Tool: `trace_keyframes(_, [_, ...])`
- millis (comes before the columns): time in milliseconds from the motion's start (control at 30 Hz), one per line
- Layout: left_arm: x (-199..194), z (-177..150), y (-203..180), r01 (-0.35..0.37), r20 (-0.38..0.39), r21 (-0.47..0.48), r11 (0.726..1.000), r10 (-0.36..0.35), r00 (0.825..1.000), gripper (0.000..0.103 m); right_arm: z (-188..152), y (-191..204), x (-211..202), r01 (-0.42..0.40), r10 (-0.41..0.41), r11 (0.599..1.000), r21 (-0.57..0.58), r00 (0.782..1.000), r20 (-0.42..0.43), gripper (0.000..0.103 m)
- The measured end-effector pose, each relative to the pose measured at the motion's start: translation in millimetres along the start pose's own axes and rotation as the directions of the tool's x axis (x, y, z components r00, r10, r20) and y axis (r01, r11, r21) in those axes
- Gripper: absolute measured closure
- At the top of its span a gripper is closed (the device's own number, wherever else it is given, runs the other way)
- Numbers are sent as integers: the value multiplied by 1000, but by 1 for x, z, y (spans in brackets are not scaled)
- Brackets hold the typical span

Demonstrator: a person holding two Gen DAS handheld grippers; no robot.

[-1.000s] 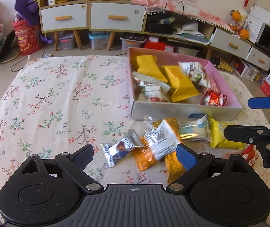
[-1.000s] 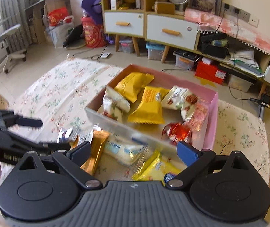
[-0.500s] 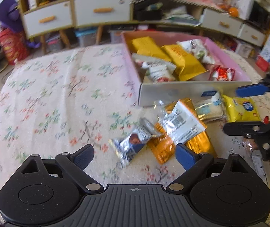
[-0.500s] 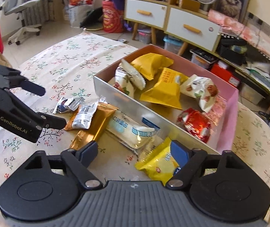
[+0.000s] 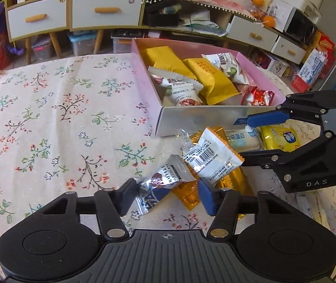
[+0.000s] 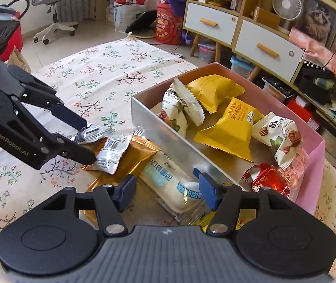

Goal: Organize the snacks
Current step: 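Grasp the silver foil packet with the left tool while the right tool grasps the white-blue bread bag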

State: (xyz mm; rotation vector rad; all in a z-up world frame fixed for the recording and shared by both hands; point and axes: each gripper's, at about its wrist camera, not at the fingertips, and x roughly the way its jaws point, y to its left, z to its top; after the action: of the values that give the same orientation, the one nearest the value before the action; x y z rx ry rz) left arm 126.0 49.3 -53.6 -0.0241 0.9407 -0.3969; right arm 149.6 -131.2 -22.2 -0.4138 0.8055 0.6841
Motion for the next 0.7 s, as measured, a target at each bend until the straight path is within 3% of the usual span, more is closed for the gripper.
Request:
trace_keyframes(133, [-2, 2, -2, -32, -10, 29, 999, 32, 999, 53, -5, 3, 1, -16, 15, 1000, -25, 999, -30, 46])
trace_keyframes(300, [-6, 8, 0, -24, -35, 46, 999, 25, 999, 52, -4, 2, -10, -110, 109, 994, -17, 991, -75, 52])
trace_keyframes(467, [-6, 9, -8, -90, -27, 127, 988, 94, 995, 51, 1, 3, -11, -77, 77, 997, -5, 995, -57, 53])
trace_keyframes(700, [4, 6, -3, -142, -41, 98, 985, 147, 988, 58, -5, 13, 4, 26, -28, 999, -30, 997, -66, 47])
